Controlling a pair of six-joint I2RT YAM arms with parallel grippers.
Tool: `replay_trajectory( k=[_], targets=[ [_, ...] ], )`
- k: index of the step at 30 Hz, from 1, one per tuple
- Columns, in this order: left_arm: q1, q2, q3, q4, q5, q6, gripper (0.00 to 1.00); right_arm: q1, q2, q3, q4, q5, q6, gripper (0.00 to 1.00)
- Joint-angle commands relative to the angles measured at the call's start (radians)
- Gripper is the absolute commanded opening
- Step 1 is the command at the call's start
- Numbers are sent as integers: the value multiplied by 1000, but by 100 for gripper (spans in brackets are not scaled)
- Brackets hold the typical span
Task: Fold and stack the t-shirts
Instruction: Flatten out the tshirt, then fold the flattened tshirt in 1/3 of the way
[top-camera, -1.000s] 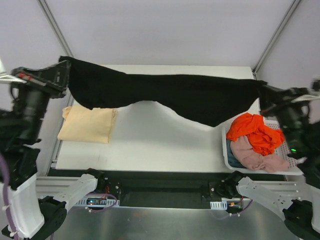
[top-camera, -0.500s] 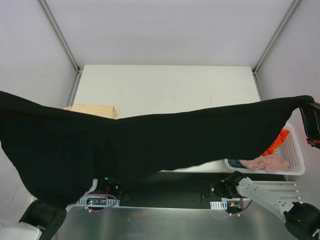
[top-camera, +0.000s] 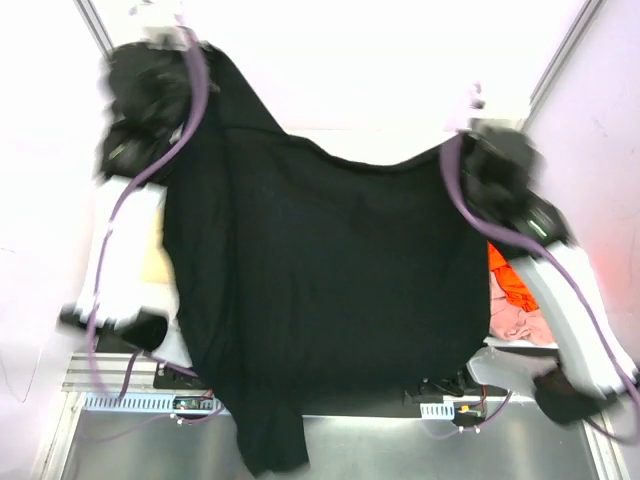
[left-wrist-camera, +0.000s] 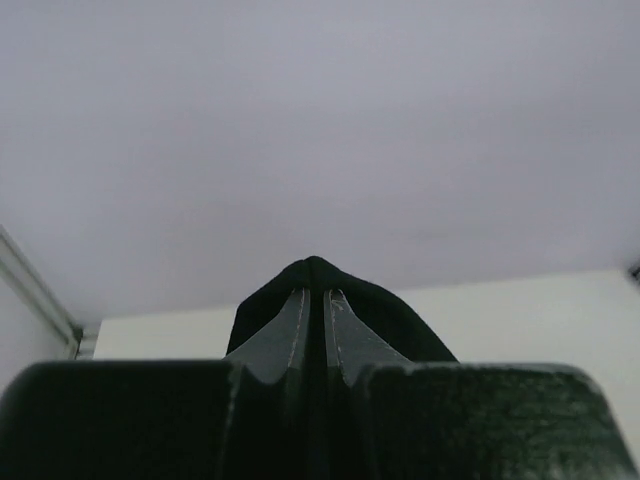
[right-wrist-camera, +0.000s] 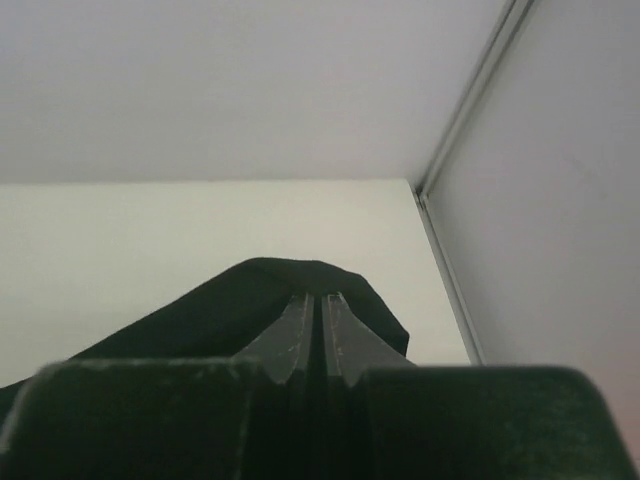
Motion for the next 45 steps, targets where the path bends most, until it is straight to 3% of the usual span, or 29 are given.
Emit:
replay_trajectory(
  k=[1, 4, 9, 11, 15, 19, 23, 31, 45],
  targets=[
    [84, 196, -87, 74, 105, 101, 0, -201, 209, -84, 66, -109, 115, 1],
    [104, 378, -113, 123, 260, 206, 0, -299, 428, -65, 85, -293, 171, 1],
    [106, 748, 29, 123, 228, 245, 0, -411, 868, 143, 77, -540, 211, 1],
    [106, 828, 98, 123, 239, 243, 0, -442, 1011, 261, 48, -603, 221, 1],
    [106, 968, 169, 125, 240, 214, 0, -465, 1119, 352, 34, -610, 229, 1],
    [106, 993, 160, 126, 229, 188, 0, -484, 1136, 361, 43, -648, 234, 1],
    [106, 907, 82, 125, 213, 132, 0, -485, 1092, 326, 43, -671, 235, 1],
    [104, 597, -320, 215, 193, -54, 0, -485, 952, 156, 46, -766, 249, 1],
    [51, 13, -1016, 250, 1, -290, 0, -494, 837, 45, -49, -659, 235, 1]
  ],
)
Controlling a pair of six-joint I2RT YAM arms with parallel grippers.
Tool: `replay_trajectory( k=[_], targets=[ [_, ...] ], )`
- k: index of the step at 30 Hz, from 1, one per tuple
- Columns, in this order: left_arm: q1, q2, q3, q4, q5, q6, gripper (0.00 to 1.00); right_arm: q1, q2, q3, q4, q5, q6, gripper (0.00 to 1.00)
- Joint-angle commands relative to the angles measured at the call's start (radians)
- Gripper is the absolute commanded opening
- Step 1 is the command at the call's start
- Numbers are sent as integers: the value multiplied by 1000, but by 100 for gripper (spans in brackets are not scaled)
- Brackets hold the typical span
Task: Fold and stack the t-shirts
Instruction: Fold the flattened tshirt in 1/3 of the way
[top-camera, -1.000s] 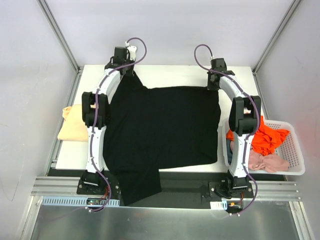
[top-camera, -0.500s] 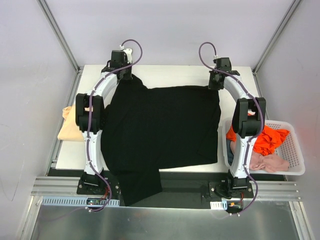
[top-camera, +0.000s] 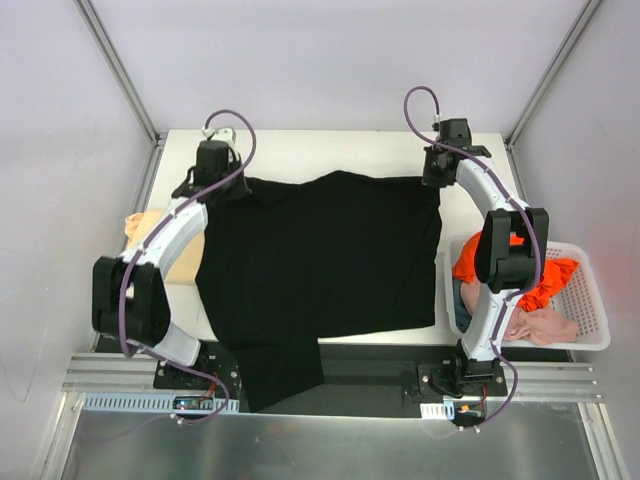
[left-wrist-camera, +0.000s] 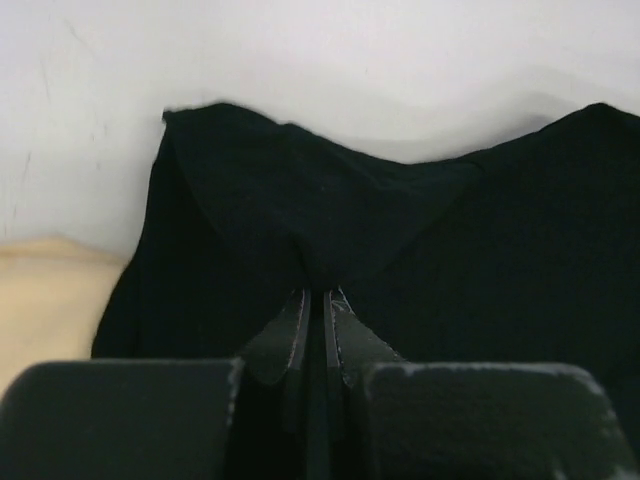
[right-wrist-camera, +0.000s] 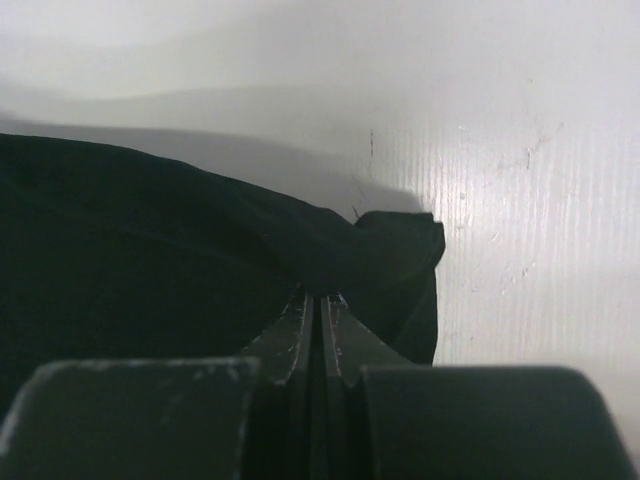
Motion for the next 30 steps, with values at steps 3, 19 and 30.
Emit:
replay_trajectory(
  k=[3, 19, 30],
  targets=[
    [-78, -268, -252, 15, -155, -156, 0, -20, -60, -6, -71, 58, 2, 1],
    [-319, -625, -528, -287, -380, -551, 0, -27, -30, 33, -112, 52, -18, 1],
    [-356, -667, -627, -329, -257, -633, 4, -29, -37, -9, -146, 113, -4, 4]
  ],
)
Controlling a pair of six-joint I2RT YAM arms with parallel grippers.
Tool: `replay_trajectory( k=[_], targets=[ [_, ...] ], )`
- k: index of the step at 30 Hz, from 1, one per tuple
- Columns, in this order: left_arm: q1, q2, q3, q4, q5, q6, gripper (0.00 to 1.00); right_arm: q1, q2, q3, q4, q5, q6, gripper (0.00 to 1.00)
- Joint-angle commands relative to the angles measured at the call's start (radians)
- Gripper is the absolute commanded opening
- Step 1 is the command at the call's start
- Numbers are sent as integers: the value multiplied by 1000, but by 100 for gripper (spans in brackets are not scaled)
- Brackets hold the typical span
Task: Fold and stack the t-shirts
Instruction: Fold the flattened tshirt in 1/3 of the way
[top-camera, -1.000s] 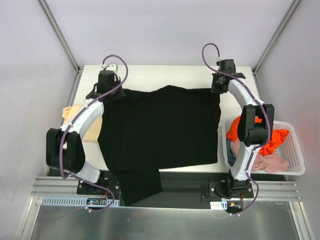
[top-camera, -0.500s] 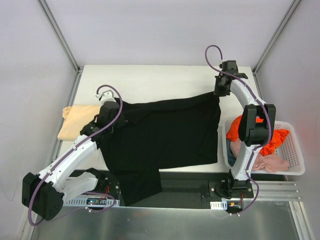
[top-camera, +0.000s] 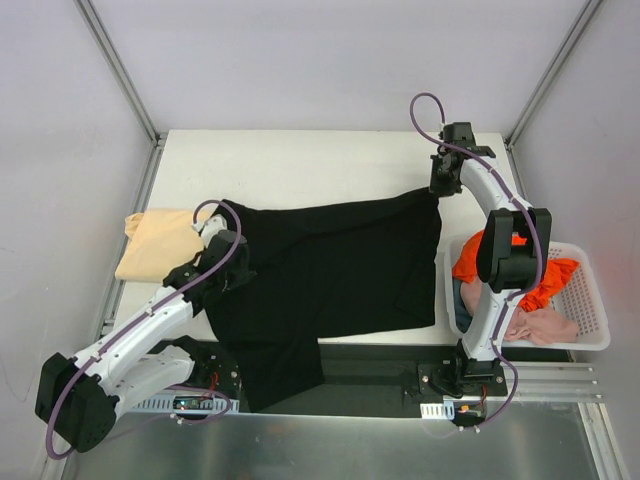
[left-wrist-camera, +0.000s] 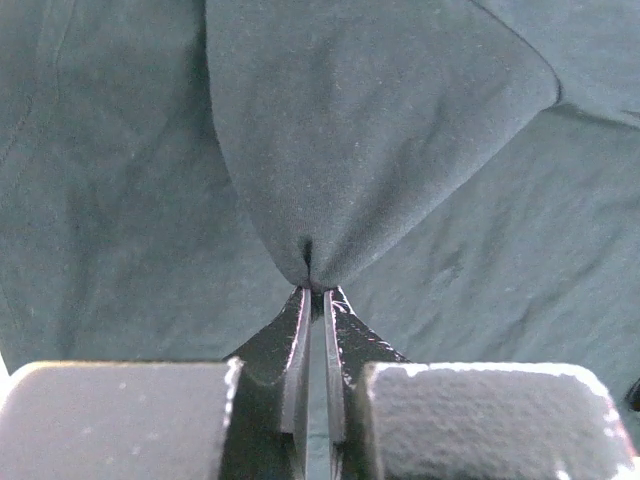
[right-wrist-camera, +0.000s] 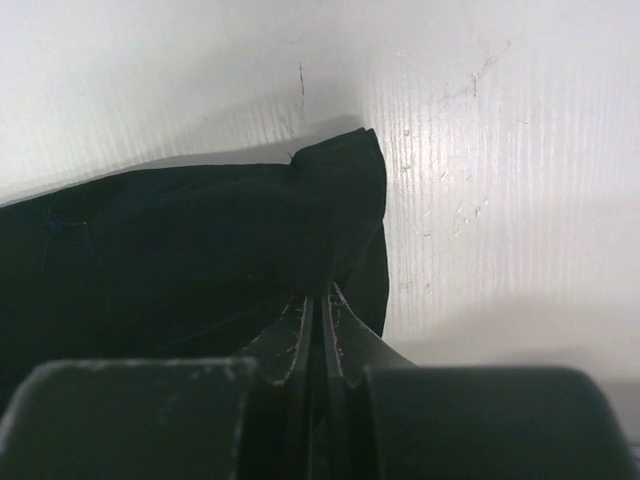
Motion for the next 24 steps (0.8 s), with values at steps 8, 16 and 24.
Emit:
replay_trajectory(
  k=[8, 16, 24],
  targets=[
    [-31, 16, -22, -30, 74, -35, 41, -4, -47, -9, -54, 39, 17, 20],
    [-31, -67, 56, -47, 41, 46, 99, -4, -107, -17, -65, -39, 0, 61],
    [-28, 109, 187, -20, -83, 86, 99, 50, -252, -106, -62, -76, 24, 94]
  ],
)
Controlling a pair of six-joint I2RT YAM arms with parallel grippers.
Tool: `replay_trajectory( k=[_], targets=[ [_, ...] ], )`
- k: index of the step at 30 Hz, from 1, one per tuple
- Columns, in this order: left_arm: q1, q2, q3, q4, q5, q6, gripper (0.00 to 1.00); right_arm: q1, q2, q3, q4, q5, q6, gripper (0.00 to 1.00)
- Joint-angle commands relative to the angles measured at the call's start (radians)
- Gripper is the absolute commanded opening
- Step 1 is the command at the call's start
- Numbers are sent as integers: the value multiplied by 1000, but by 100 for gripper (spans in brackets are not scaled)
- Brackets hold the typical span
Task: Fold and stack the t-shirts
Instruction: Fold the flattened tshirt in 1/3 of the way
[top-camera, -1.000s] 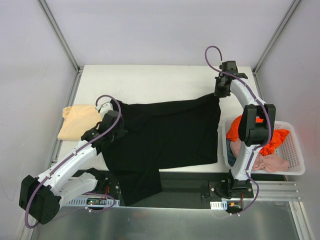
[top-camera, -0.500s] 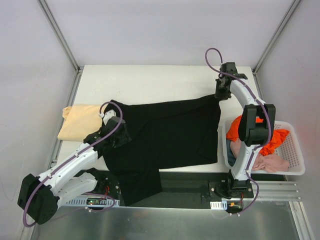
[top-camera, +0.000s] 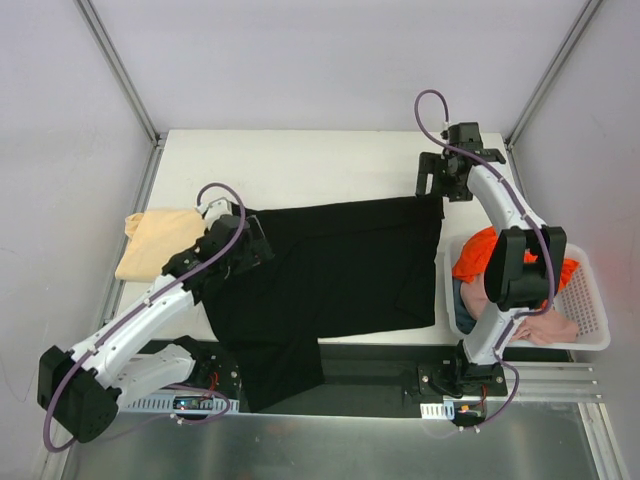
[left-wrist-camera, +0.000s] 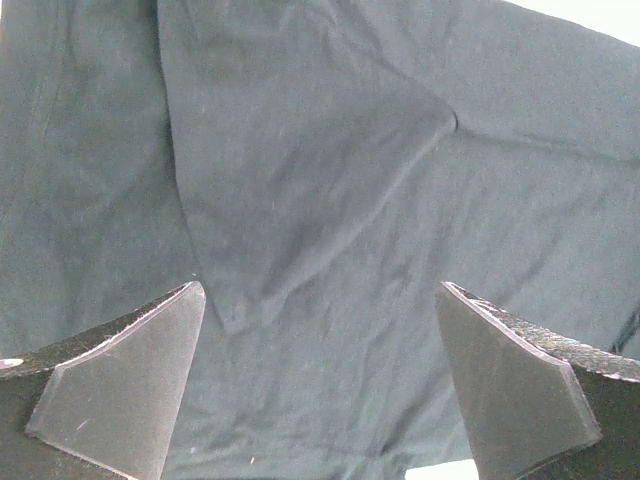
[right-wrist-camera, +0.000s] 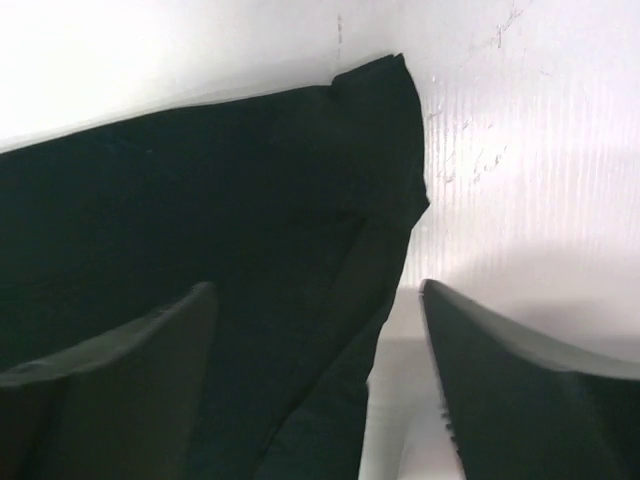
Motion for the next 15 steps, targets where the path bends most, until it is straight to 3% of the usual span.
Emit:
replay_trajectory(
  k=[1, 8, 15],
  targets=[
    [6, 118, 92, 44, -82, 46, 99, 61, -180, -72, -10, -13, 27, 98],
    [155, 363, 150, 247, 188, 98, 99, 232, -302, -323, 27, -23, 165, 97],
    [258, 621, 211, 320, 349, 116, 99, 424, -167, -368, -50, 66, 268, 97]
  ],
)
